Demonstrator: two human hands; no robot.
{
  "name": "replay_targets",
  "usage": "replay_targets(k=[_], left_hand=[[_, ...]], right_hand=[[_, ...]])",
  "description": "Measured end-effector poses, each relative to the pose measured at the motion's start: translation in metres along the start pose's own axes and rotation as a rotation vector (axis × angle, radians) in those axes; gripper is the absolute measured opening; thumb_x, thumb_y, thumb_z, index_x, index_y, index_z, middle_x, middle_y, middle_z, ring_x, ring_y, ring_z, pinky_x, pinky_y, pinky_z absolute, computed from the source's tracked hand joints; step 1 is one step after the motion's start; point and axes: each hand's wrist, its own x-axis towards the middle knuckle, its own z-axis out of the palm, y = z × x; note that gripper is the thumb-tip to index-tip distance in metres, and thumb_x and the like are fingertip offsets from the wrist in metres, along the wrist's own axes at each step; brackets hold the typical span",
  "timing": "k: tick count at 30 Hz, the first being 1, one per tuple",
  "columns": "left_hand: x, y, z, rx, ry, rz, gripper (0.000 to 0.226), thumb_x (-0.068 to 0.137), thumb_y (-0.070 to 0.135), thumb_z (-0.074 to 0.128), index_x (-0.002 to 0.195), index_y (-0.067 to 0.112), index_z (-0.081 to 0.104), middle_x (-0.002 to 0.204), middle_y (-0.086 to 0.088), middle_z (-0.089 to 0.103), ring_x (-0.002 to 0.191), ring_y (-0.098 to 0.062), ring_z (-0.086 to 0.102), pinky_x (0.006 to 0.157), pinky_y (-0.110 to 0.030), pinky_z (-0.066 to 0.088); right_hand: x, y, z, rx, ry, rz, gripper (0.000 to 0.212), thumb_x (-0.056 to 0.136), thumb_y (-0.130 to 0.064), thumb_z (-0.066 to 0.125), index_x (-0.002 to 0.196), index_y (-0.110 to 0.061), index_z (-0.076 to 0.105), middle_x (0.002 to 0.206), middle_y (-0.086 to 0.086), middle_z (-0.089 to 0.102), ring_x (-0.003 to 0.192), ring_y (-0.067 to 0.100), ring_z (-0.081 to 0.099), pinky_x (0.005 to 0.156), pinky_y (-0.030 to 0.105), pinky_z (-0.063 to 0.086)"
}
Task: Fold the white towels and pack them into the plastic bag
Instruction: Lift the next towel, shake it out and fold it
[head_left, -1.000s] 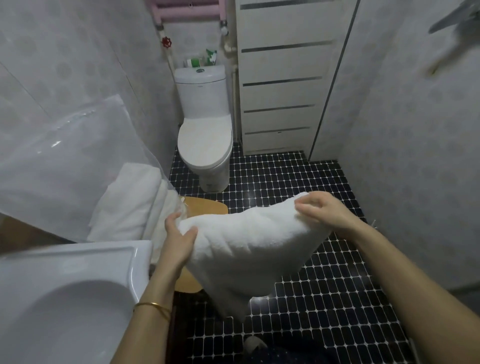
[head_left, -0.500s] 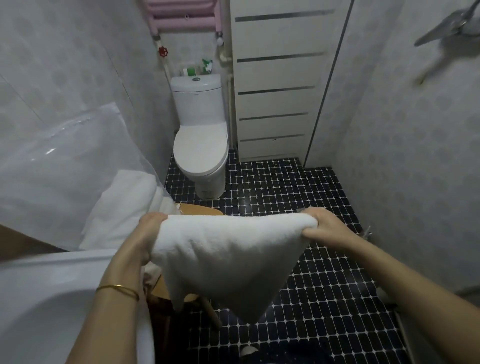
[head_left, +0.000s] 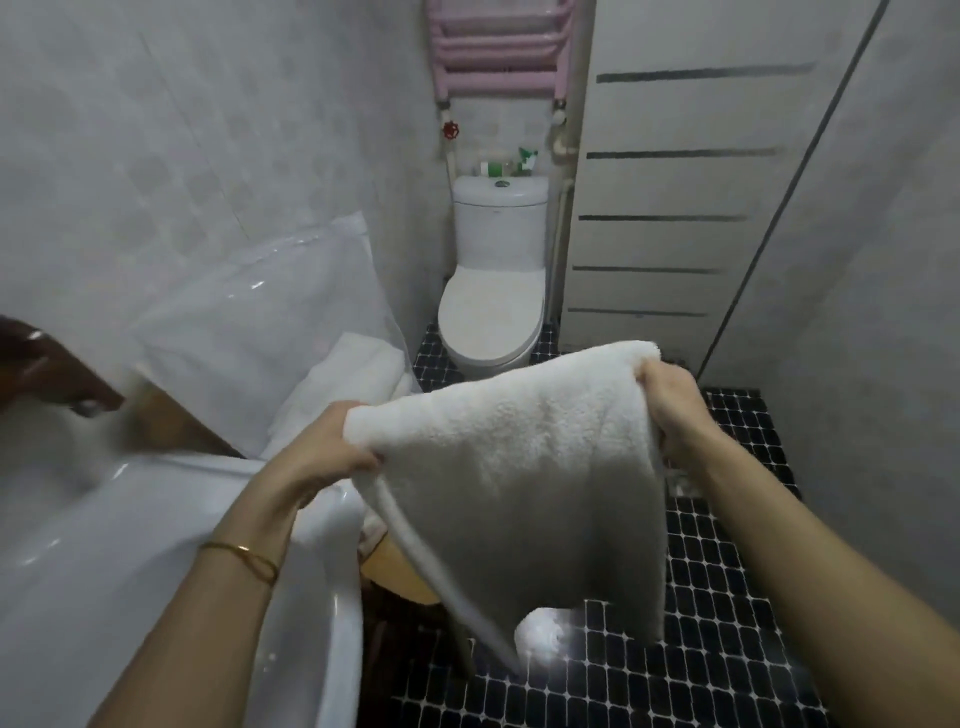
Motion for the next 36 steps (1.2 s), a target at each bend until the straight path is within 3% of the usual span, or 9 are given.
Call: replay_targets(k=[6, 11, 13, 16, 19, 25, 29, 33, 36], left_hand=[[0.011, 0.010, -0.088, 0.670, 0.437, -0.189, 0.046, 0.080, 0.035, 0.068, 0.120, 0.019, 0.051, 0.118, -0.021, 0.050, 0.112, -0.040, 0.046, 0.091, -0.042, 0.041], [-0.004, 0.045, -0.174, 0.246, 0.676, 0.029, 0.017, 0.076, 0.000, 0.057, 0.093, 0.001, 0.061, 0.087, -0.016, 0.065, 0.086, -0.034, 0.065, 0.067, -0.042, 0.058], [-0.023, 0.056, -0.204, 0.169, 0.809, 0.078, 0.033, 0.073, -0.007, 0.054, 0.105, 0.001, 0.057, 0.101, -0.018, 0.063, 0.094, -0.035, 0.063, 0.073, -0.046, 0.058], [-0.065, 0.054, -0.219, 0.097, 0.916, 0.214, 0.047, 0.073, -0.012, 0.055, 0.113, 0.009, 0.044, 0.116, -0.009, 0.053, 0.106, -0.025, 0.055, 0.066, -0.027, 0.059], [-0.116, 0.023, -0.197, 0.115, 0.950, 0.254, 0.055, 0.073, -0.011, 0.057, 0.118, 0.017, 0.041, 0.121, 0.000, 0.050, 0.110, -0.013, 0.049, 0.071, -0.006, 0.045], [-0.175, -0.099, -0.104, -0.002, 0.642, 0.068, 0.027, 0.073, -0.011, 0.064, 0.097, -0.001, 0.057, 0.094, -0.005, 0.061, 0.090, -0.016, 0.057, 0.069, -0.032, 0.045], [-0.206, -0.167, -0.051, -0.076, 0.561, -0.149, 0.044, 0.072, -0.015, 0.066, 0.114, -0.006, 0.054, 0.115, -0.019, 0.061, 0.112, -0.029, 0.057, 0.081, -0.026, 0.044], [-0.225, -0.177, -0.036, -0.113, 0.570, -0.125, 0.048, 0.073, -0.012, 0.071, 0.113, 0.004, 0.051, 0.112, -0.006, 0.059, 0.098, -0.014, 0.055, 0.070, -0.003, 0.043], [-0.229, -0.178, -0.040, -0.113, 0.526, -0.081, 0.047, 0.073, -0.006, 0.074, 0.111, 0.011, 0.052, 0.105, 0.004, 0.059, 0.092, -0.006, 0.054, 0.069, -0.003, 0.042]], right_hand=[[0.009, -0.083, 0.087, 0.012, -0.061, -0.171, 0.011, 0.079, -0.016, 0.041, 0.070, -0.013, 0.048, 0.063, 0.003, 0.039, 0.062, 0.019, 0.035, 0.056, 0.034, 0.028], [-0.013, -0.168, 0.153, 0.124, -0.118, -0.394, 0.024, 0.086, -0.020, 0.037, 0.070, -0.008, 0.050, 0.067, 0.005, 0.040, 0.066, 0.018, 0.036, 0.056, 0.032, 0.027], [-0.027, -0.195, 0.169, 0.212, -0.141, -0.453, 0.028, 0.079, -0.031, 0.039, 0.077, -0.008, 0.055, 0.073, 0.008, 0.043, 0.071, 0.018, 0.039, 0.060, 0.032, 0.031], [-0.047, -0.202, 0.179, 0.316, -0.171, -0.473, 0.014, 0.066, -0.031, 0.039, 0.062, -0.018, 0.039, 0.066, 0.001, 0.037, 0.069, 0.018, 0.035, 0.060, 0.031, 0.029], [-0.065, -0.157, 0.185, 0.344, -0.236, -0.458, 0.006, 0.064, -0.026, 0.039, 0.062, -0.021, 0.037, 0.062, -0.005, 0.039, 0.064, 0.014, 0.037, 0.056, 0.027, 0.030], [-0.106, 0.000, 0.195, 0.059, -0.380, -0.237, 0.016, 0.056, -0.018, 0.036, 0.068, -0.016, 0.047, 0.069, -0.002, 0.042, 0.067, 0.014, 0.035, 0.059, 0.029, 0.028], [-0.131, 0.076, 0.188, -0.055, -0.395, -0.053, 0.022, 0.078, -0.006, 0.042, 0.090, -0.007, 0.060, 0.080, 0.002, 0.051, 0.076, 0.018, 0.044, 0.066, 0.032, 0.035], [-0.138, 0.093, 0.175, -0.034, -0.326, 0.002, 0.026, 0.065, -0.015, 0.038, 0.081, -0.022, 0.058, 0.082, 0.001, 0.054, 0.077, 0.019, 0.048, 0.072, 0.035, 0.043], [-0.138, 0.101, 0.169, -0.031, -0.230, -0.015, 0.029, 0.067, -0.020, 0.037, 0.085, -0.014, 0.059, 0.082, 0.001, 0.056, 0.083, 0.022, 0.048, 0.073, 0.034, 0.039]])
